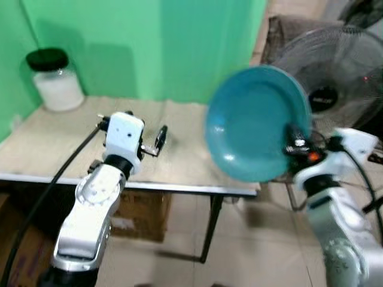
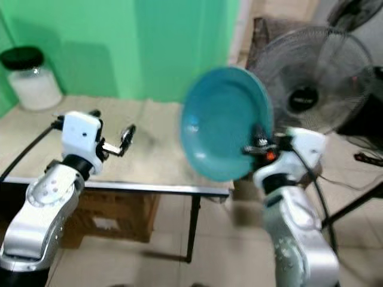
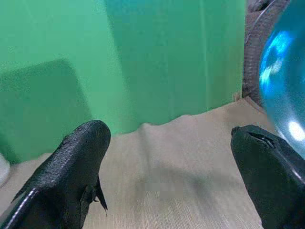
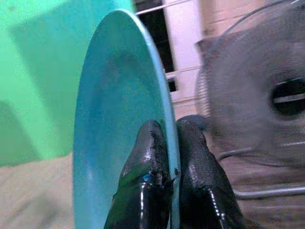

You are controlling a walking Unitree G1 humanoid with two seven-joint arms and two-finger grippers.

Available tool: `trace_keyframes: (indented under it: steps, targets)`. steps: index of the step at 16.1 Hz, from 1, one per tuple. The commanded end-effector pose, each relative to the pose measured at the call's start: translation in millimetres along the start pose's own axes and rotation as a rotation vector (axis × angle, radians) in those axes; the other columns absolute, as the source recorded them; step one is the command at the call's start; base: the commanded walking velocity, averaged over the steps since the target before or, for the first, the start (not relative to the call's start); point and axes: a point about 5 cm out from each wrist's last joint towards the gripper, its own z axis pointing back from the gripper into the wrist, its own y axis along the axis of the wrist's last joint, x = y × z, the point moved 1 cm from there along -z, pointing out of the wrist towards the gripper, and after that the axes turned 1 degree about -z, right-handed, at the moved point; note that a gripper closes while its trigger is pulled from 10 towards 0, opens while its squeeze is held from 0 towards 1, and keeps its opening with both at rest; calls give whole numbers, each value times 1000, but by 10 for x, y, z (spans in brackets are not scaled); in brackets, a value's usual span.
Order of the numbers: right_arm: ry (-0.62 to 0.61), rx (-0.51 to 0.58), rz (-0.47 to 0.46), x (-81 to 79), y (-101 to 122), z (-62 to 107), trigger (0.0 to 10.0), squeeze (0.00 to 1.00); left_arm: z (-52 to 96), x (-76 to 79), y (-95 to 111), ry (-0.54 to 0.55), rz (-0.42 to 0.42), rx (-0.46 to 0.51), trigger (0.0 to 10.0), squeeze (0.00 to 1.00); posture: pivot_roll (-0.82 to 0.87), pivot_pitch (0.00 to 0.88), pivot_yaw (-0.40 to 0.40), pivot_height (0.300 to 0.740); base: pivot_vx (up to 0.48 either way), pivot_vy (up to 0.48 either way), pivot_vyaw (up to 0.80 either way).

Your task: Setting the table

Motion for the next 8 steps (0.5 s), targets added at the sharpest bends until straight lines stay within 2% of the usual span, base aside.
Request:
trace_keyframes:
  steps: [1,4,8]
  targets:
    - [35,20,-7,-72,59,-5,10000,0,-10,-18,18,11,-9,4,10000,35,56,0,-49,740,0,0,-800]
    - [50,-20,-14,-77,27,34,10000,0,7,-19,-5,14,-9,-3,10000,31,54,0,-54,740,0,0,-800]
    - [86,-17,-70,-138,38,8,10000,0,-7,-17,11,14,-10,4,10000,31,59,0,-63,740,0,0,-800]
